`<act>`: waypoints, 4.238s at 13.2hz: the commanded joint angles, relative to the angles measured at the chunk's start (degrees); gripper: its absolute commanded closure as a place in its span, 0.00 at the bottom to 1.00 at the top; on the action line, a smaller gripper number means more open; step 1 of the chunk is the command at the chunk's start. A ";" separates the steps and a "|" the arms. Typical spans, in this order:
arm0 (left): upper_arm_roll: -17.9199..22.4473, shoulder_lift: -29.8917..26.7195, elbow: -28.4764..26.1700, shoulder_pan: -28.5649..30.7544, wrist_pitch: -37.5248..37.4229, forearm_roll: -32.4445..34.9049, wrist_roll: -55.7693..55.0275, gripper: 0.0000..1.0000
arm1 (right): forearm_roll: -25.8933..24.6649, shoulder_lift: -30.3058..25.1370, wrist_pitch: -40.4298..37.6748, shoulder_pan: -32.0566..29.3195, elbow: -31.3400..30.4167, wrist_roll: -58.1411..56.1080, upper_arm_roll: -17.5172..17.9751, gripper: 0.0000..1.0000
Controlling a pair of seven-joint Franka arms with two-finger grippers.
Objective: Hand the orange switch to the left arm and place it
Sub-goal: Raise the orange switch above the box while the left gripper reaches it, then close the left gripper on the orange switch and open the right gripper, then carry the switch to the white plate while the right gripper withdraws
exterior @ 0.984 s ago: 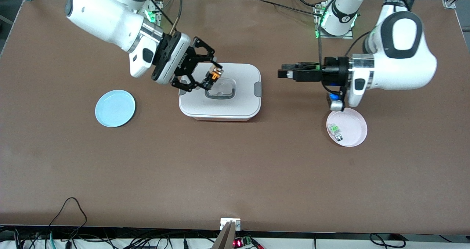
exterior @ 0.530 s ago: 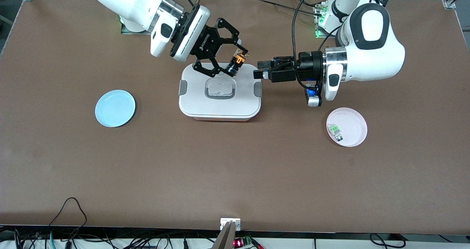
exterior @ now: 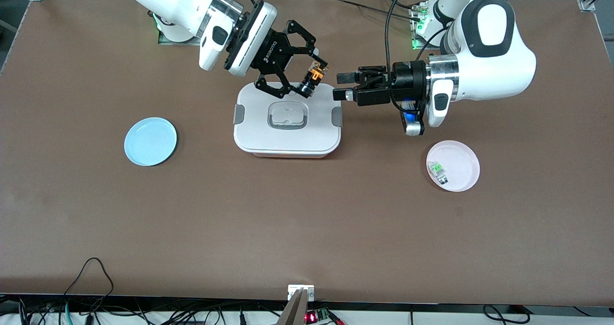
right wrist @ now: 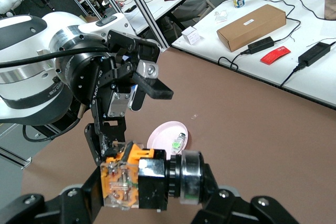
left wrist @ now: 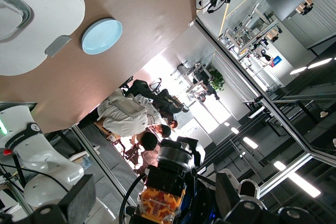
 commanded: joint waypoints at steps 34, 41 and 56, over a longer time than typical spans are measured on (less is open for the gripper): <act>-2.12 -0.84 -1.44 1.18 4.98 3.84 7.70 1.00 | 1.32 -0.02 -0.29 -0.62 0.56 5.02 0.56 0.00; -0.88 -0.40 -5.74 1.88 3.49 36.15 8.04 1.00 | -4.18 -0.02 -23.99 -0.79 -0.06 6.70 -17.51 0.00; 18.10 16.11 -9.88 3.11 16.65 87.71 22.98 1.00 | -45.68 -3.88 -51.44 -0.79 0.65 34.28 -36.62 0.00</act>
